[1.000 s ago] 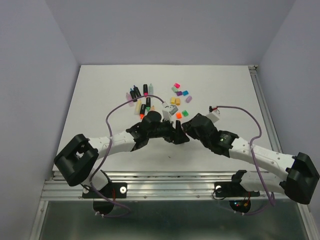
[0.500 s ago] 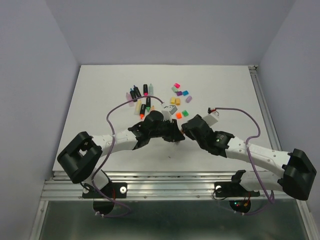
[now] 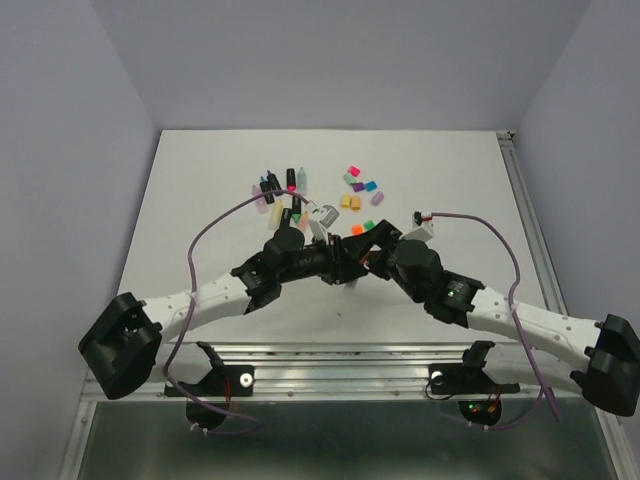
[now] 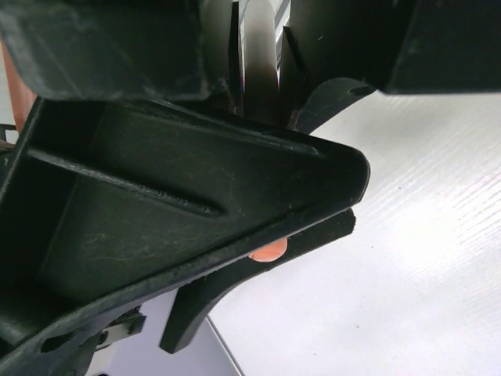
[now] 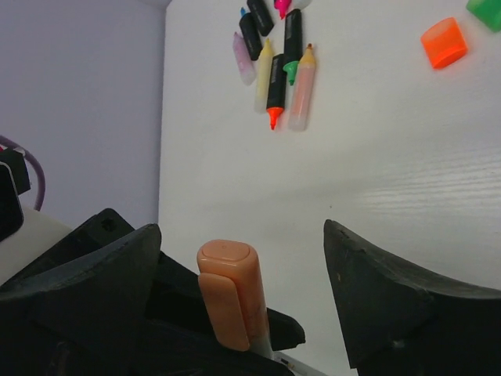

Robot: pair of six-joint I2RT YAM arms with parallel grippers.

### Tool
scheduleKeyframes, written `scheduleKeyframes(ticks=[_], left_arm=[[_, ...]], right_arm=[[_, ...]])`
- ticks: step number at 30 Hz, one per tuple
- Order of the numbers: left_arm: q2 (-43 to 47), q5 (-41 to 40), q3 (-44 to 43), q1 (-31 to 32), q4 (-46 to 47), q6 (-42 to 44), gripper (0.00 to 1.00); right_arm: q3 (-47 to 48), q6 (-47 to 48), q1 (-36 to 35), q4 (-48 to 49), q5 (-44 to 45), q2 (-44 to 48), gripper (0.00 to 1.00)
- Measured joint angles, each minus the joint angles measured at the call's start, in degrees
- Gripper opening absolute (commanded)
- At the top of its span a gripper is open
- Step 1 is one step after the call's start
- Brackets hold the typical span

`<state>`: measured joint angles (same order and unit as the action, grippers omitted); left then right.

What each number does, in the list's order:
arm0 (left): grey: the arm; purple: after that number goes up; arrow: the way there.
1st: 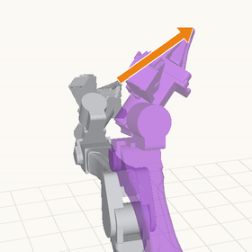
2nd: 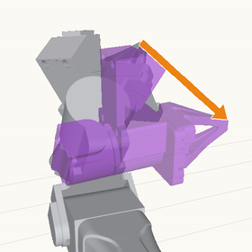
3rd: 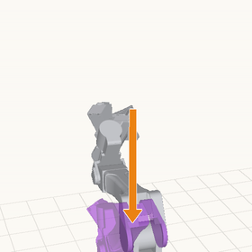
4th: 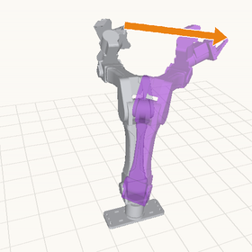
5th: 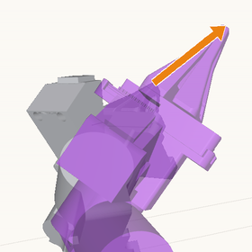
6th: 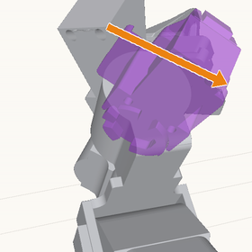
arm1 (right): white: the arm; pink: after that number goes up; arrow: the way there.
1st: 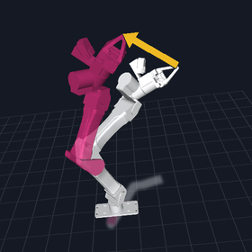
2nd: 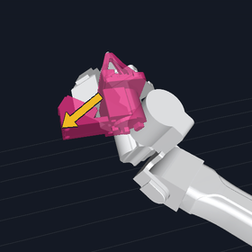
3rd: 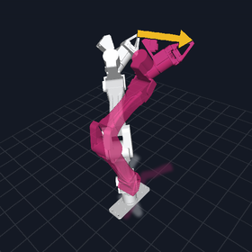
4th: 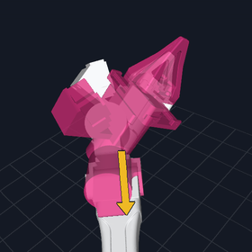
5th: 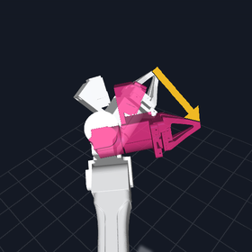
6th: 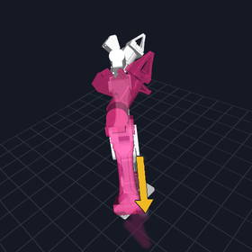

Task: Open the pen caps

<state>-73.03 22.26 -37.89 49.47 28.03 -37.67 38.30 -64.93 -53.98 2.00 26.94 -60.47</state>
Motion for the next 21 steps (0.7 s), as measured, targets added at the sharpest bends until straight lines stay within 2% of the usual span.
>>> scheduleKeyframes(ticks=[2, 7, 18, 19, 20, 21], left_arm=[[1.9, 0.0, 1.2, 0.0, 0.7, -0.7, 0.0], [5.8, -0.2, 4.3, 0.0, 3.1, -2.4, 0.0], [8.3, 1.6, 5.5, 0.0, 4.5, -4.0, 0.0], [8.6, 2.0, 5.5, 0.0, 4.8, -4.0, 0.0], [8.8, 2.6, 5.5, 0.0, 5.1, -4.2, 0.0], [8.9, 3.1, 5.5, 0.0, 5.3, -4.3, 0.0]], right_arm=[[-1.5, 1.5, -0.1, 3.0, -1.7, 0.8, 1.0], [-5.9, 5.2, -0.1, 11.0, -5.9, 3.5, 1.0], [-10.3, 12.6, -0.1, 27.7, -15.8, 6.2, 1.0], [-10.3, 13.1, -0.1, 28.4, -16.6, 6.3, 0.99], [-10.3, 13.7, -0.1, 28.8, -17.3, 6.5, 0.88], [-10.3, 14.0, -0.1, 29.1, -17.8, 6.6, 0.83]])
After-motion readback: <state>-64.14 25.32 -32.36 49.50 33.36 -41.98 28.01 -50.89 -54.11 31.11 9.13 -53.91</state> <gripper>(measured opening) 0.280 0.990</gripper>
